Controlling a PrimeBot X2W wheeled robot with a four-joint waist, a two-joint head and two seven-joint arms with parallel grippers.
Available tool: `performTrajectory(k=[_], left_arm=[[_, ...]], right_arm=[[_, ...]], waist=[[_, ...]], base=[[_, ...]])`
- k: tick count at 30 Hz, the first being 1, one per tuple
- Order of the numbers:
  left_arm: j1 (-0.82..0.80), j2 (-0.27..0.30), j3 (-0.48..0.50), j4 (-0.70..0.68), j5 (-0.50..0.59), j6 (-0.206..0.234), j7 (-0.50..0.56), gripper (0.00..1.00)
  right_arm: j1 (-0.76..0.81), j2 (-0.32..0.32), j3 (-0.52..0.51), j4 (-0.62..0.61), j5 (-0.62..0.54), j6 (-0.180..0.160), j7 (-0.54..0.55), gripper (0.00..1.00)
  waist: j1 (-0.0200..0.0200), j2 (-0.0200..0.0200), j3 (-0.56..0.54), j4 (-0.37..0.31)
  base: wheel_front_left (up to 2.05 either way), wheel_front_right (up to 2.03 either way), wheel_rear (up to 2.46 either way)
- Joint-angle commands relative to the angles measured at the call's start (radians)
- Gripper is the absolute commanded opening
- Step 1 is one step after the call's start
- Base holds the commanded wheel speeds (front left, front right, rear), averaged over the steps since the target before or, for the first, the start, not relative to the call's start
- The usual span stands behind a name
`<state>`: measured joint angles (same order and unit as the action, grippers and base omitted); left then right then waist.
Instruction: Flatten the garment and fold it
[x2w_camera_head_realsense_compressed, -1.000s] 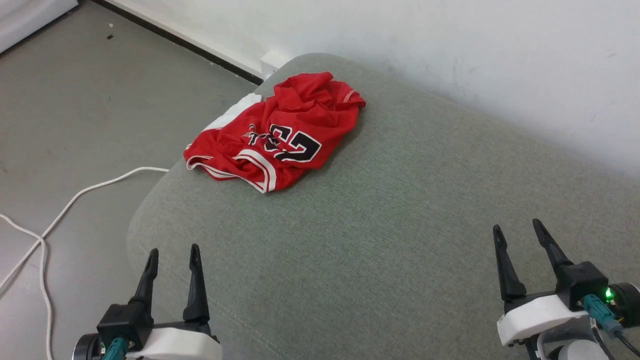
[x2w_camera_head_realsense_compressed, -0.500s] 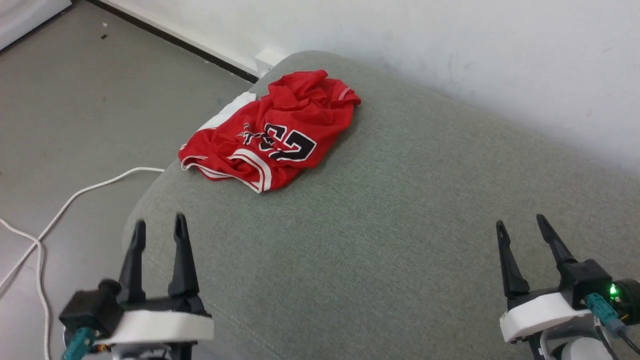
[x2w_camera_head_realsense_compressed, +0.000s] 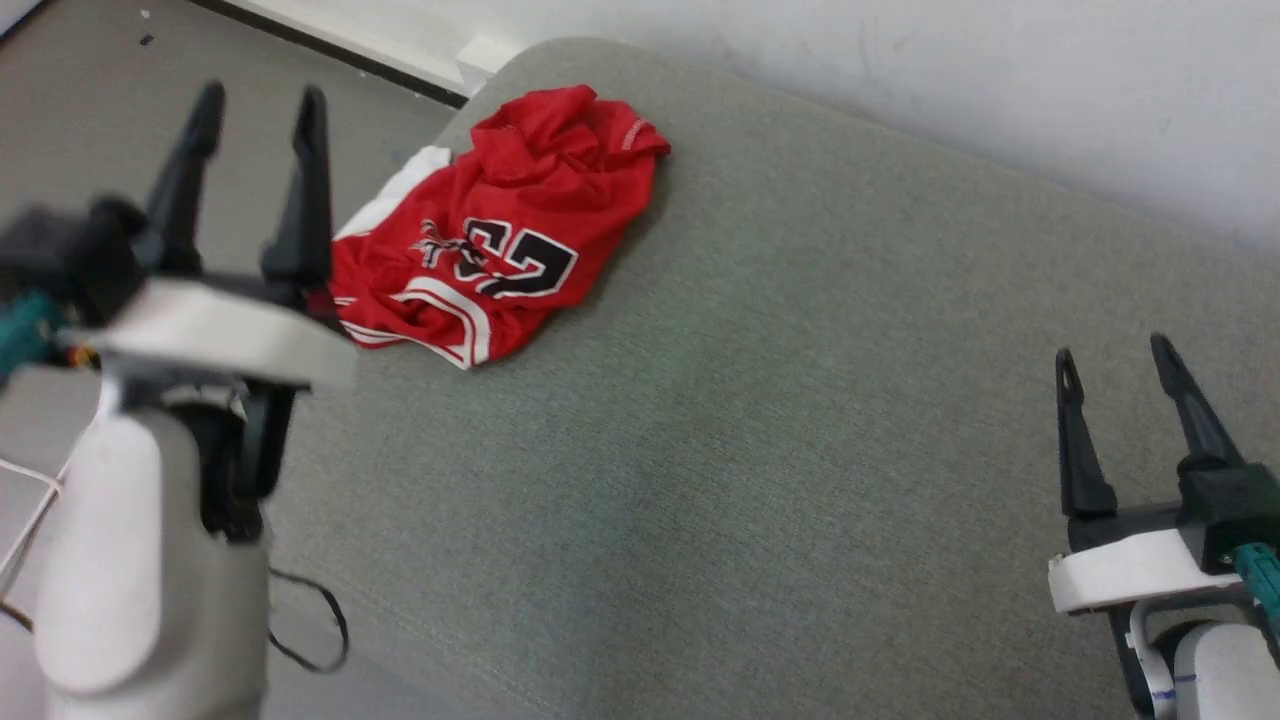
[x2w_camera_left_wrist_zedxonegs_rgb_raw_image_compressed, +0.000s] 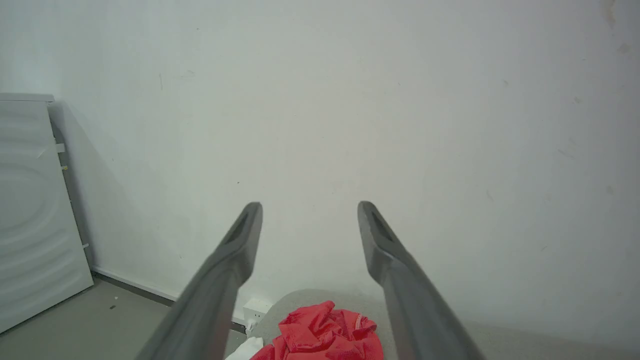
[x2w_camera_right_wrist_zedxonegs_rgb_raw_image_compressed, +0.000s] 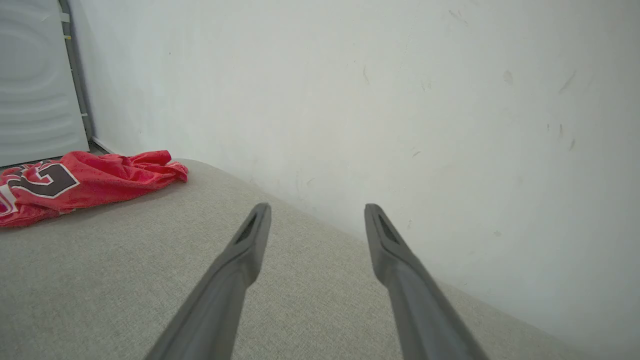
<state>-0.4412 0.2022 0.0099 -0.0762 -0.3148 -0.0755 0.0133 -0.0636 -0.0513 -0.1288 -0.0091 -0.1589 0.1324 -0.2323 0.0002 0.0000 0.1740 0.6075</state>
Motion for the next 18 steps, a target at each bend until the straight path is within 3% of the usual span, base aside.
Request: performTrajectory(k=[1,9,18], left_arm=[[-0.054,0.022,-0.001,0.038,-0.004,-0.009,0.034,1.00],[-0.274,0.117,-0.051,0.296,-0.055,-0.041,0.231,1.00],[-0.347,0.223,-0.142,0.496,-0.120,-0.054,0.435,1.00]], right_arm=[[-0.020,0.001,0.004,-0.023,-0.014,-0.002,0.009,1.00],[-0.061,0.001,0.036,-0.120,-0.058,-0.002,0.061,1.00],[-0.085,-0.004,0.052,-0.180,-0.079,-0.002,0.093,1.00]], waist=[[-0.0002,0.0000,0.072,-0.047],[-0.0002,0.0000,0.181,-0.131],[-0.0002,0.0000,0.276,-0.213]], base=[[0.00,0.00,0.00],[0.00,0.00,0.00],[0.00,0.00,0.00]])
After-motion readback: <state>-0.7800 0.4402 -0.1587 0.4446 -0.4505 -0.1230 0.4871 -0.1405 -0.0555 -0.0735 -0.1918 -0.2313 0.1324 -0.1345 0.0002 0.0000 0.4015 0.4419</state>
